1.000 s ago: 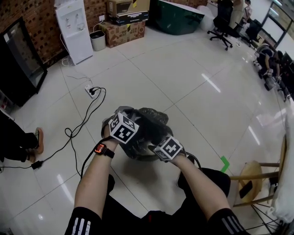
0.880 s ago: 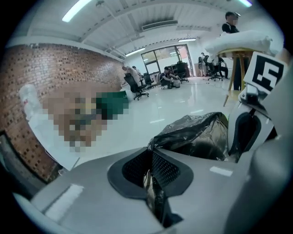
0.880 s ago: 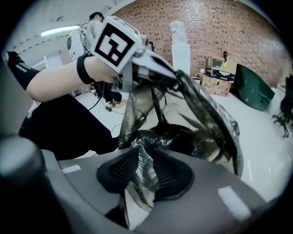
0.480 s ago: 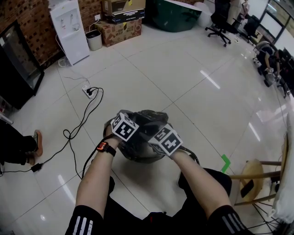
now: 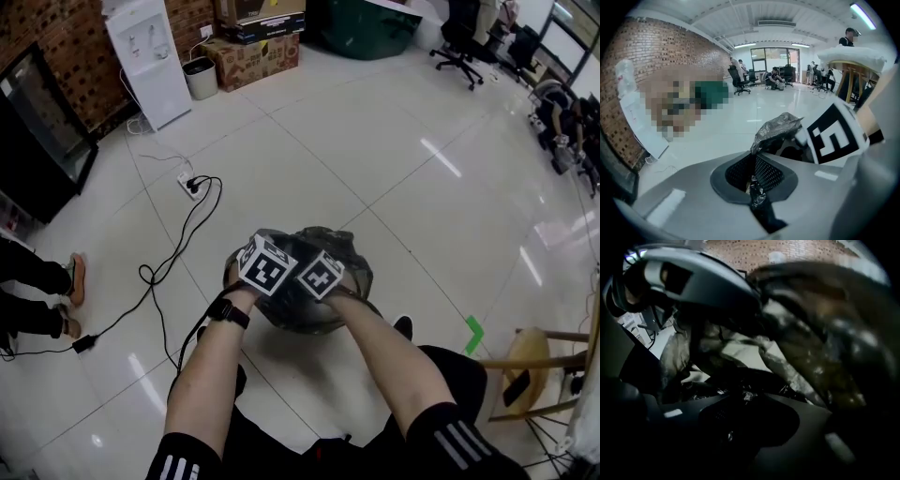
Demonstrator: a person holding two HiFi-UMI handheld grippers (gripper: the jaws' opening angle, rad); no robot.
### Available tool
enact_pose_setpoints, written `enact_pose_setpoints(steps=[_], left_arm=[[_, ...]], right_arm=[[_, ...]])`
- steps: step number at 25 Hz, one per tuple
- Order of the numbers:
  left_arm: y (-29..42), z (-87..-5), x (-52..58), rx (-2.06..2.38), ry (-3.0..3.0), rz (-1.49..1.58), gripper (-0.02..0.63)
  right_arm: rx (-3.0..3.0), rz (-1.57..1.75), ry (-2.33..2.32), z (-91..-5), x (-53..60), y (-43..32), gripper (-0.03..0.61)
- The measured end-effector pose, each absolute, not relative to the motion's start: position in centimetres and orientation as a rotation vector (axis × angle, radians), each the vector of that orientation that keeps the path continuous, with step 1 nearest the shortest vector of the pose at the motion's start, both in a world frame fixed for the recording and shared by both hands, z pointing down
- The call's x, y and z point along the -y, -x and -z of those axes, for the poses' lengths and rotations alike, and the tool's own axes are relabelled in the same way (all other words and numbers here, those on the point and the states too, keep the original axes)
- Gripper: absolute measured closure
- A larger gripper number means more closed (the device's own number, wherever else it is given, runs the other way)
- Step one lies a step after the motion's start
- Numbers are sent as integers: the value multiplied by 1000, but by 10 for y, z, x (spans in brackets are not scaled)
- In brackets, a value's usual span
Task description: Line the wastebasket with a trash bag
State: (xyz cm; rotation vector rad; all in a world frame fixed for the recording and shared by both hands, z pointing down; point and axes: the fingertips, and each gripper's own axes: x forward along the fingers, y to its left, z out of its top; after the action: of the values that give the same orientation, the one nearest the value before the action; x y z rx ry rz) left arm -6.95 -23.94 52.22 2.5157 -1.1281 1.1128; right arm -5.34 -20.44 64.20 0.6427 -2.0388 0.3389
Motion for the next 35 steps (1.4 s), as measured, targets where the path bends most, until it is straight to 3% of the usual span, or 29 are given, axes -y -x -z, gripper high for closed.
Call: enact_pose_setpoints(steps=[12,23,31,35], left_arm=[[78,-544,241,1149,-2448,-1151,609],[101,-585,241,1152,-2329,-1199,609],[101,-601,243,1132,-2284,-1183,604],[106,-605,244,1136,-2260,-1190,604]], right_arm=[[1907,-622,-332,-757,155,49,462],[1823,-584,-297,-807,169,41,461],[1867,-635,-270,-805,165,50,457],[1953,-682,-258,-765,168,60,421]])
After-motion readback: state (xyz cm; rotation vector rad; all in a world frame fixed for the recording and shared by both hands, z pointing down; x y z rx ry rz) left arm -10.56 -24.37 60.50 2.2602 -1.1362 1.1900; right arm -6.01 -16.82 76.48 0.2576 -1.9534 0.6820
